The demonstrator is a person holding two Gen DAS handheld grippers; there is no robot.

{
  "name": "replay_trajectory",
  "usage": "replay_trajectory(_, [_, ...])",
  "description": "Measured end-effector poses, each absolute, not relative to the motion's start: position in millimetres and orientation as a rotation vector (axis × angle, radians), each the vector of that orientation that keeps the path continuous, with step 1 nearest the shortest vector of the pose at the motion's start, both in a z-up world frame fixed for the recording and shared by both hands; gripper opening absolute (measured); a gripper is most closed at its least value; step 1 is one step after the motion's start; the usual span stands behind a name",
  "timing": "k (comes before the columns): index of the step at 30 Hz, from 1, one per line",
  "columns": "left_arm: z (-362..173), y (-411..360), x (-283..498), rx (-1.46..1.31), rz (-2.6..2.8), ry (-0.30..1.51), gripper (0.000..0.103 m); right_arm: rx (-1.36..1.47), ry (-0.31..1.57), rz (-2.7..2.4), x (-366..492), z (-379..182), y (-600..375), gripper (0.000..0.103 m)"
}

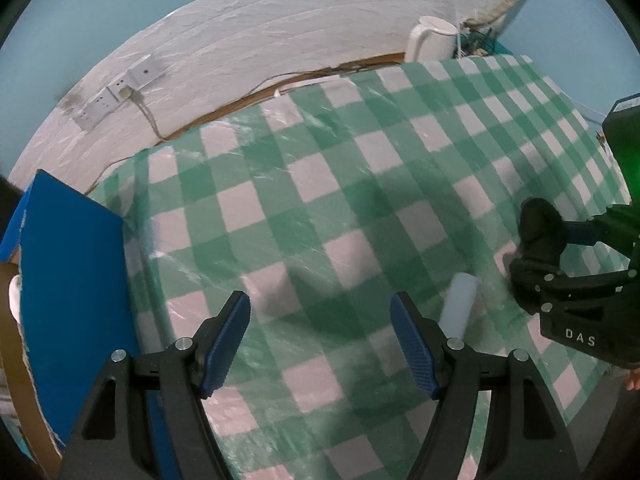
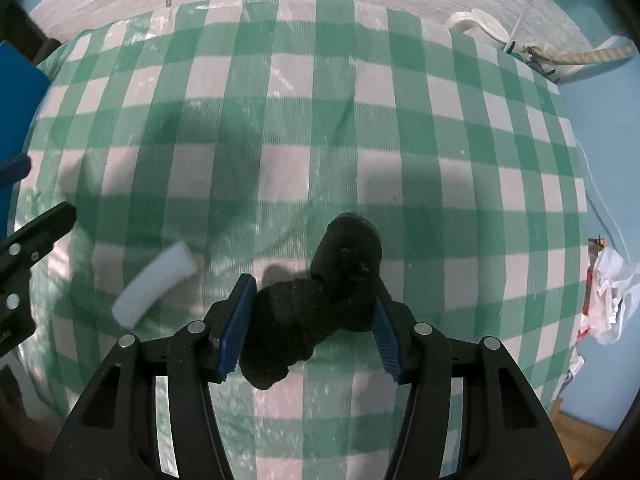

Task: Organize soft objects
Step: 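Lower the right gripper onto the black sock and grasp it while the left gripper approaches the white foam tube, then grasp the white foam tube with the left gripper while the right gripper lifts the black sock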

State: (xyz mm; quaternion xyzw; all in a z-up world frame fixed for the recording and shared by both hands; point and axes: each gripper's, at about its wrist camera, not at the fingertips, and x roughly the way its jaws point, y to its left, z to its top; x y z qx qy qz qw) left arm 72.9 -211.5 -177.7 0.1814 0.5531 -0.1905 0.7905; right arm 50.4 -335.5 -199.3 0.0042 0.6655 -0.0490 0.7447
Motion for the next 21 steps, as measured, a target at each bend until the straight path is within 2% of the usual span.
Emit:
replay_trajectory(5, [-177.9, -227.6, 60.9, 0.420, -0.435, 1.189, 0.074, 0.045, 1.446, -0.133, 40.3, -198.5, -339.8, 0.059])
replay_trajectory(7, [-178.3, -232.4, 58.5, 0.419, -0.439, 1.191, 0.074, 0.090, 1.440, -0.165, 36.2, -198.4, -344.5, 0.067])
replay_trajectory(11, [-180.9, -241.0, 54.6, 0.425, -0.453, 1.198, 0.074, 0.161, 1.439, -0.225, 32.3, -202.6, -354.2, 0.075])
replay_trajectory(18, [-188.6, -248.3, 50.5, 0.452, -0.467, 1.210, 0.074, 0.225, 1.436, -0.231, 28.8, -210.7, -361.3, 0.075])
replay_trajectory(21, [-191.0, -248.6, 51.8, 0.448, -0.473, 1.215, 0.074, 0.207, 1.434, -0.205, 30.4, -212.1, -358.2, 0.064])
